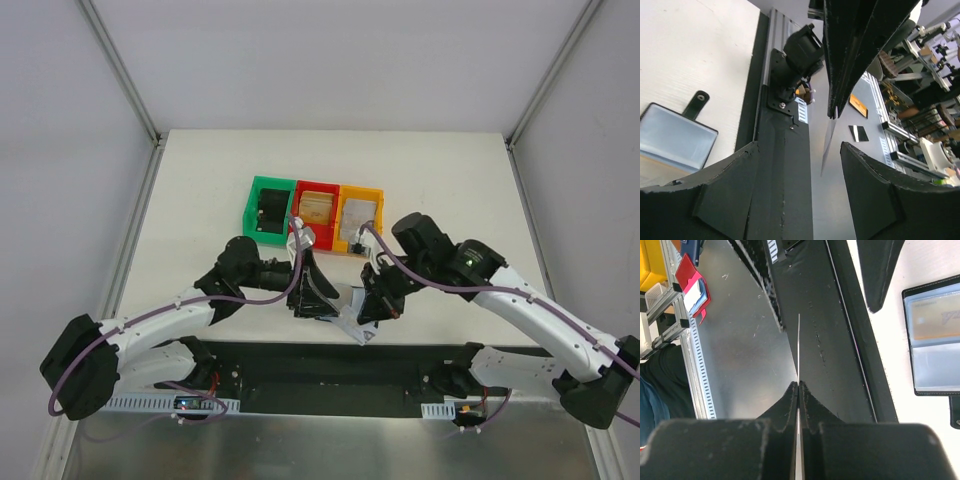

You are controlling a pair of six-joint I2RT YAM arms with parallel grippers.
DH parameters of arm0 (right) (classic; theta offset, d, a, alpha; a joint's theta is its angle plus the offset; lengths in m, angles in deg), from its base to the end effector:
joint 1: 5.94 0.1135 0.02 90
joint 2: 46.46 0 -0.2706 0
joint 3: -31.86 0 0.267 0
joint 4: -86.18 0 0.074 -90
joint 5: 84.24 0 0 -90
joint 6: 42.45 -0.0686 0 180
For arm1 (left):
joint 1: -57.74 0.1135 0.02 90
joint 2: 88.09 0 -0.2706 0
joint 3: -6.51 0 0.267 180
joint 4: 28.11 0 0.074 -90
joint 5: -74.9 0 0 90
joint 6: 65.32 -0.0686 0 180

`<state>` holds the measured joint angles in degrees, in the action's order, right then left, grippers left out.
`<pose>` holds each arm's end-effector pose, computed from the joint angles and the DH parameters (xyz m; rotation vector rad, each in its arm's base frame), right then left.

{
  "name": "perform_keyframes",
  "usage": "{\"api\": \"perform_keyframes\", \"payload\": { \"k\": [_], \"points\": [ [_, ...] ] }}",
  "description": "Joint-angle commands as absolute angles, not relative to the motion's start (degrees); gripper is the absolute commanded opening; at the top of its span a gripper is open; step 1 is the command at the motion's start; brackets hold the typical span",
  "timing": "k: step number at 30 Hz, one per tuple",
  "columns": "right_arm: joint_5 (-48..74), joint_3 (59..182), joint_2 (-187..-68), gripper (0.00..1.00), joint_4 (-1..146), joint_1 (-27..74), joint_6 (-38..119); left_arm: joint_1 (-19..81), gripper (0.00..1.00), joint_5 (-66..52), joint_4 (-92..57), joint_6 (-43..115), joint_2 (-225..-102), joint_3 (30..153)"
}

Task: Take the credit cards out of the card holder
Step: Place the credit card in the storage box.

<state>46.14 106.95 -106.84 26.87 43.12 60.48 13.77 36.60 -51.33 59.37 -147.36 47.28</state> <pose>0.1200 0.2062 0.3279 -1.5283 1.8383 1.1325 0.1433 -0.2130 0.2710 0.9676 1.5252 -1.6992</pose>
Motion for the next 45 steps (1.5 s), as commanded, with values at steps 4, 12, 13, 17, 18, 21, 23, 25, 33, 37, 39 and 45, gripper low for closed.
{"api": "perform_keyframes", "payload": {
  "k": [4, 12, 13, 17, 18, 21, 23, 25, 33, 37, 39, 45],
  "points": [
    [48.12, 110.49, -108.51, 0.00, 27.85, 44.07, 61.61, 11.16, 0.61, 40.80, -56.43, 60.36, -149.09, 49.81],
    [47.77, 110.32, -109.13, 0.00, 27.76, 44.07, 62.32, 9.31, 0.37, 42.64, -58.01, 60.45, -150.40, 50.25],
    [47.69, 110.32, -109.13, 0.00, 27.85, 44.07, 62.40, 9.14, 0.29, 42.73, -58.01, 60.62, -150.75, 50.34],
    [47.60, 110.41, -109.13, 0.00, 27.85, 43.98, 62.32, 8.87, 0.08, 43.70, -58.19, 60.98, -151.37, 50.69],
    [47.34, 110.49, -108.95, 0.03, 27.67, 43.98, 62.32, 8.78, 0.04, 43.78, -58.27, 60.97, -151.46, 50.61],
    [47.33, 110.23, -108.16, 0.30, 28.20, 43.72, 62.05, 8.69, 0.00, 43.44, -58.80, 60.97, -151.11, 50.08],
    [47.16, 109.62, -107.11, 0.37, 28.90, 43.19, 61.44, 8.69, 0.00, 42.65, -59.68, 61.06, -150.32, 49.29],
    [47.51, 108.04, -105.53, 0.38, 31.17, 41.62, 59.87, 8.78, 0.00, 41.33, -61.17, 61.24, -149.62, 48.24],
    [49.70, 100.04, -100.08, 0.31, 43.13, 37.13, 51.34, 8.78, 0.00, 35.53, -69.25, 64.84, -148.38, 44.28],
    [50.76, 98.54, -99.46, 0.29, 46.12, 37.04, 49.23, 8.69, 0.00, 34.21, -70.05, 65.54, -148.73, 44.01],
    [51.37, 98.28, -99.37, 0.29, 47.18, 37.04, 48.52, 8.78, 0.00, 33.16, -70.05, 65.63, -148.65, 43.93],
    [51.55, 97.75, -98.85, 0.24, 47.45, 37.04, 48.34, 8.69, 0.00, 31.31, -70.23, 65.90, -148.30, 43.31]
  ]
}}
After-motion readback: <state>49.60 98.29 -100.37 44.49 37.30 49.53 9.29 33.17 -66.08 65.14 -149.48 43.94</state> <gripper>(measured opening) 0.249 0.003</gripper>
